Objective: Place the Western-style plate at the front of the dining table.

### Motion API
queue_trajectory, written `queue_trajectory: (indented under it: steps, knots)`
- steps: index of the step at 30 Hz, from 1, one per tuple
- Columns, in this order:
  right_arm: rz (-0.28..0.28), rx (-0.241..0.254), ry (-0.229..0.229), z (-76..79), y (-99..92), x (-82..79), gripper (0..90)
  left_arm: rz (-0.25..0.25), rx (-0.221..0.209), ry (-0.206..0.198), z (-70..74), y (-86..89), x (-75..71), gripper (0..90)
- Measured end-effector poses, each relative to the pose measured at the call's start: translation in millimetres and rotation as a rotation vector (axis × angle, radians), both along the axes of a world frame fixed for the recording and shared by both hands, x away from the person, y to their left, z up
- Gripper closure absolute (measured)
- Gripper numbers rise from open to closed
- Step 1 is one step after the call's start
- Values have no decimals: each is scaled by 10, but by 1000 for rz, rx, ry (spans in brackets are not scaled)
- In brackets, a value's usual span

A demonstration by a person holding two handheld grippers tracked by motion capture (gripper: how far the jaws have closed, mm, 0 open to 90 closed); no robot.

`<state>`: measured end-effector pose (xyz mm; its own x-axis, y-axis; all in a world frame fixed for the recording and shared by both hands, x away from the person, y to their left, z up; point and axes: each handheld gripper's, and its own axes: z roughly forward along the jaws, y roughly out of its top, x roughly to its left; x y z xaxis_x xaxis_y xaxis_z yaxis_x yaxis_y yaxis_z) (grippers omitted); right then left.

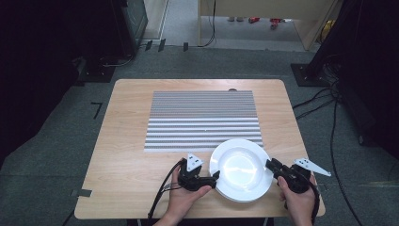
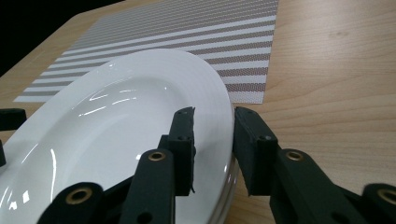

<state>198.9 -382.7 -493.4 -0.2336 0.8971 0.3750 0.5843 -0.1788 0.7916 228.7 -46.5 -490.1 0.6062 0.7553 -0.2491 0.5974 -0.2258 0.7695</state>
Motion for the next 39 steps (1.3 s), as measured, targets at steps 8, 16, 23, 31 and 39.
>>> queue_trajectory:
  steps: [8, 16, 23, 31, 39]
  knots:
    - [-21, 111, 20, -40, -94, -10, 783, -44, -38, 8, -19, -32, -24, 399]
    - [-46, 135, 33, -64, -77, -11, 792, -48, -49, 8, -17, -27, -31, 463]
    - [-67, 158, 30, -76, -80, -28, 808, -41, -56, 13, -16, -24, -38, 476]
    - [-81, 166, 12, -65, -89, -35, 825, -41, -57, 11, -20, -21, -40, 476]
    - [-86, 203, 14, -90, -111, -27, 855, -38, -63, 14, -29, -18, -36, 477]
